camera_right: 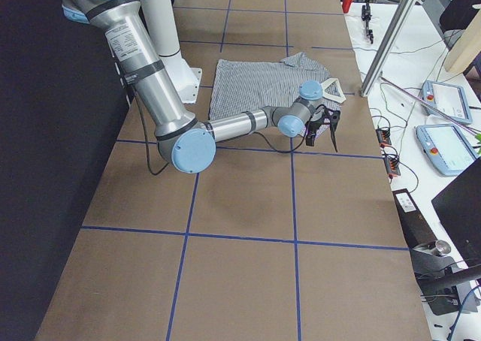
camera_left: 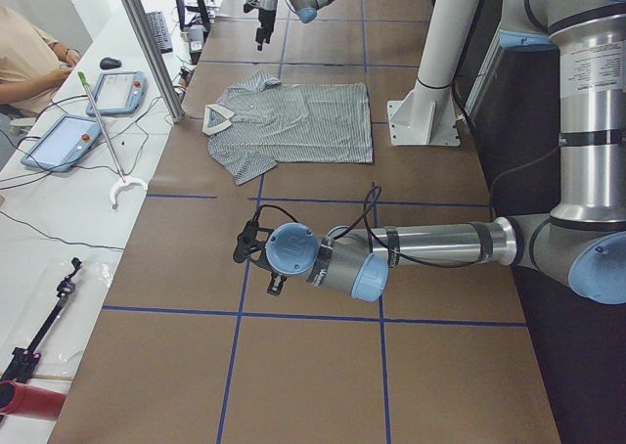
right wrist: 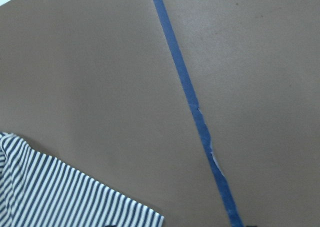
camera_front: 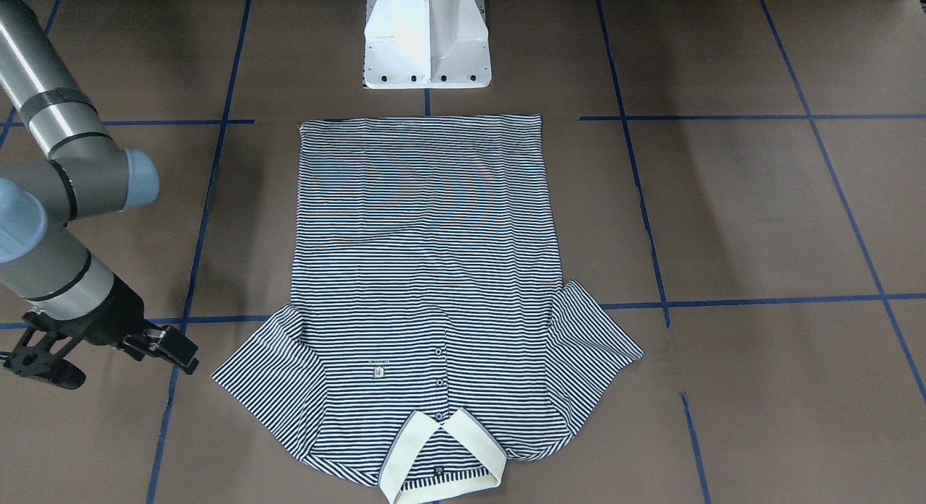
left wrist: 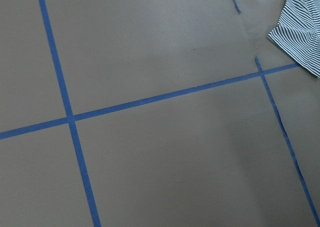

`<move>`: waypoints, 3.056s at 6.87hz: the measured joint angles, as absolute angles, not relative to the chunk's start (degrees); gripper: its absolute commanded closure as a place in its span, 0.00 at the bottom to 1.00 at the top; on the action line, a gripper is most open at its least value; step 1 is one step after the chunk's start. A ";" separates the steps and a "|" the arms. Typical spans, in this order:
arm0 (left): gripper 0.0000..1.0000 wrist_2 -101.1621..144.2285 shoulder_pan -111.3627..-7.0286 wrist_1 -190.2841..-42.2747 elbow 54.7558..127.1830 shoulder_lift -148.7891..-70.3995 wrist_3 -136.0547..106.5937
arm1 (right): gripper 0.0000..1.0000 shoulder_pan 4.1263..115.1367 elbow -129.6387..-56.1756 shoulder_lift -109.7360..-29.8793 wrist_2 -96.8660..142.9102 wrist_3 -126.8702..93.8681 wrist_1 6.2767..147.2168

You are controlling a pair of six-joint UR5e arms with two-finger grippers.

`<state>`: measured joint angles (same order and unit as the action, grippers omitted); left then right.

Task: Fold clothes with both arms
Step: 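Move the right gripper over the shirt toward the collar and shoulder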

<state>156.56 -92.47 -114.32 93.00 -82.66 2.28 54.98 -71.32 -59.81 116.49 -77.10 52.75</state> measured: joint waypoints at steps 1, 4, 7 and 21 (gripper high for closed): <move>0.00 156.66 -92.42 -114.70 93.00 -82.67 2.17 | 0.19 53.63 -68.90 -58.06 114.27 -81.73 51.15; 0.00 156.76 -92.38 -114.95 93.04 -82.73 2.03 | 0.31 51.35 -65.88 -56.68 112.22 -84.64 50.24; 0.00 156.87 -92.37 -114.88 93.04 -82.79 2.02 | 0.65 50.49 -65.59 -56.92 111.15 -84.78 50.29; 0.00 157.32 -92.22 -114.87 93.38 -83.17 -0.64 | 1.00 44.17 -56.00 -39.40 99.61 -93.66 54.66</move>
